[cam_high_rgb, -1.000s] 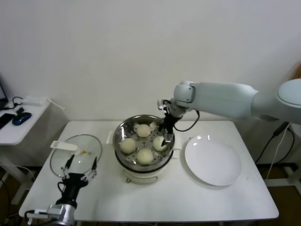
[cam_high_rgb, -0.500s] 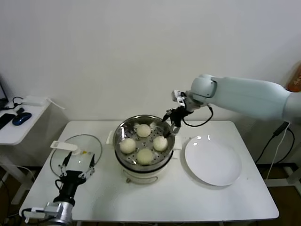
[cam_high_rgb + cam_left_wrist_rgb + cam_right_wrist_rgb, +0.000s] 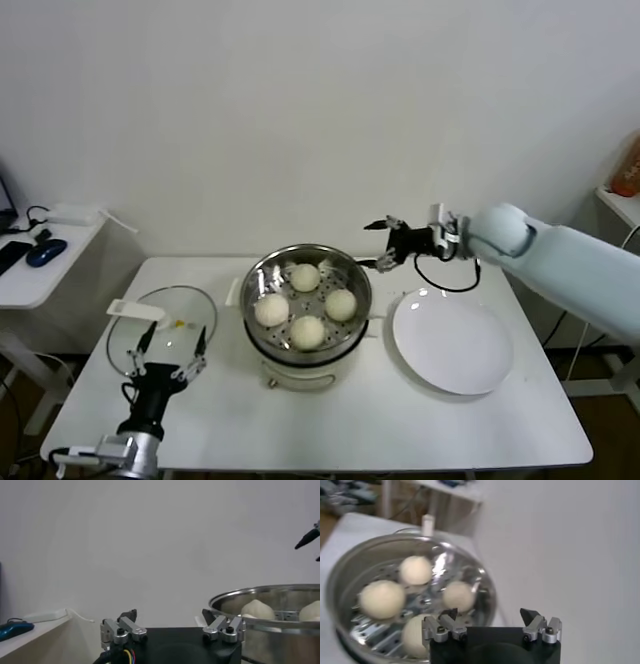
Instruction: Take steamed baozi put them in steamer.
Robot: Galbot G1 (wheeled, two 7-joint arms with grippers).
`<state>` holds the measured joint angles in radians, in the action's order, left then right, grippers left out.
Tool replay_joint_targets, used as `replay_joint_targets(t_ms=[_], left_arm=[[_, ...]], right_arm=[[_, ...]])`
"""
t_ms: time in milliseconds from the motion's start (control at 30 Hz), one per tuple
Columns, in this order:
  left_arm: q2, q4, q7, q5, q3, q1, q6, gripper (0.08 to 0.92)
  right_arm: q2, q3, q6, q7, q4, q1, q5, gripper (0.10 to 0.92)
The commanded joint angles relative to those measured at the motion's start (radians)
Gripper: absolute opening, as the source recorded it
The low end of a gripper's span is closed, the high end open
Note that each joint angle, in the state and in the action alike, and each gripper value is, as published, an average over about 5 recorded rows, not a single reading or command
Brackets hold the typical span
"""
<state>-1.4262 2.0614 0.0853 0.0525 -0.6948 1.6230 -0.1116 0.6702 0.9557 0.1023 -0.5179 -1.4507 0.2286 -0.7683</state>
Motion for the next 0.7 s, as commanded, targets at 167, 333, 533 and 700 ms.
replay_joint_targets(t_ms=[167,333,533,700], left_arm=[[-0.039,0.004,-0.013,-0.054,0.014,-0.001,-0.016,0.823],[-0.041,0.002,-0.018,-0.064,0.005,0.001,-0.013,0.823],[-0.04,-0.006,-0.019,-0.06,-0.005,-0.005,-0.003,0.823],[-0.043,-0.006,-0.019,-0.055,-0.011,-0.012,0.003,0.823]], right_arm=[[0.041,-1.051,-0.167,0.371,-0.2,-0.987,0.251,0.823],[0.217,-1.267,-0.187,0.388,-0.258,-1.205,0.271,0.823],[0.362,-1.412,-0.218,0.379,-0.33,-1.362,0.299,0.823],[0.441,-1.489,-0.241,0.359,-0.365,-1.461,0.31,0.823]])
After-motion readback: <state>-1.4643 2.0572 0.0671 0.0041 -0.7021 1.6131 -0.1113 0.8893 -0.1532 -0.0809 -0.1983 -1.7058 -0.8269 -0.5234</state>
